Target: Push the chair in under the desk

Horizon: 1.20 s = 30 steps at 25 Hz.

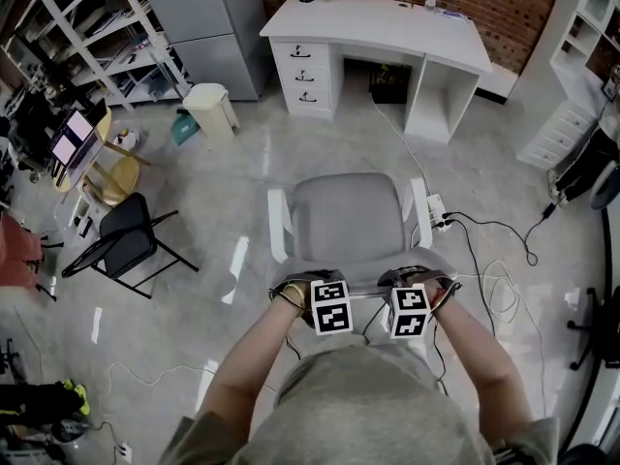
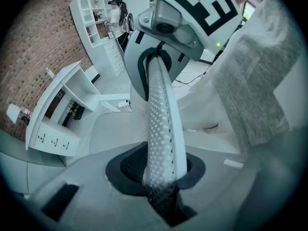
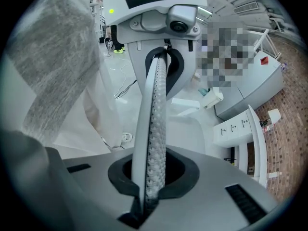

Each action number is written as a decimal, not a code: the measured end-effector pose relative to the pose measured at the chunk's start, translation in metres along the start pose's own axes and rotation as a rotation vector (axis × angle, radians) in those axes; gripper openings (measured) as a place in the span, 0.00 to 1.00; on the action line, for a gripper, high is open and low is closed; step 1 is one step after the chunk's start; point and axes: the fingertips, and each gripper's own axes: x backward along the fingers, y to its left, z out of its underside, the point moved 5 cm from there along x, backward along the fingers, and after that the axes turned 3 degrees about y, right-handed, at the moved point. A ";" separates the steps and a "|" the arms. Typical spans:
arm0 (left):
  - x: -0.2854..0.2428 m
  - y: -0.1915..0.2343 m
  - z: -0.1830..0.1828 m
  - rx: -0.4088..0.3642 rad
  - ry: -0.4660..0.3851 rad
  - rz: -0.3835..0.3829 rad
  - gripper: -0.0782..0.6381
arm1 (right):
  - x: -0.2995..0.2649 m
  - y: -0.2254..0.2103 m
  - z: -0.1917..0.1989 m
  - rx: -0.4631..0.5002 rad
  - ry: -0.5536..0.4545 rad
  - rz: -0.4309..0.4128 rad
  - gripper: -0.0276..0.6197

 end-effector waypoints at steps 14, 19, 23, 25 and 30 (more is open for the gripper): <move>0.002 0.032 0.015 -0.031 0.006 0.010 0.24 | -0.010 -0.024 -0.010 -0.028 -0.006 0.005 0.07; 0.003 0.042 0.020 -0.049 0.004 0.008 0.24 | -0.014 -0.032 -0.013 -0.040 0.000 0.019 0.07; 0.003 0.049 0.022 -0.058 -0.001 0.009 0.24 | -0.016 -0.039 -0.015 -0.055 0.004 0.013 0.07; 0.003 0.054 0.024 -0.064 -0.002 -0.003 0.24 | -0.017 -0.043 -0.016 -0.061 0.006 0.013 0.07; 0.004 0.066 0.024 -0.078 -0.008 -0.009 0.24 | -0.020 -0.053 -0.014 -0.072 0.011 0.019 0.07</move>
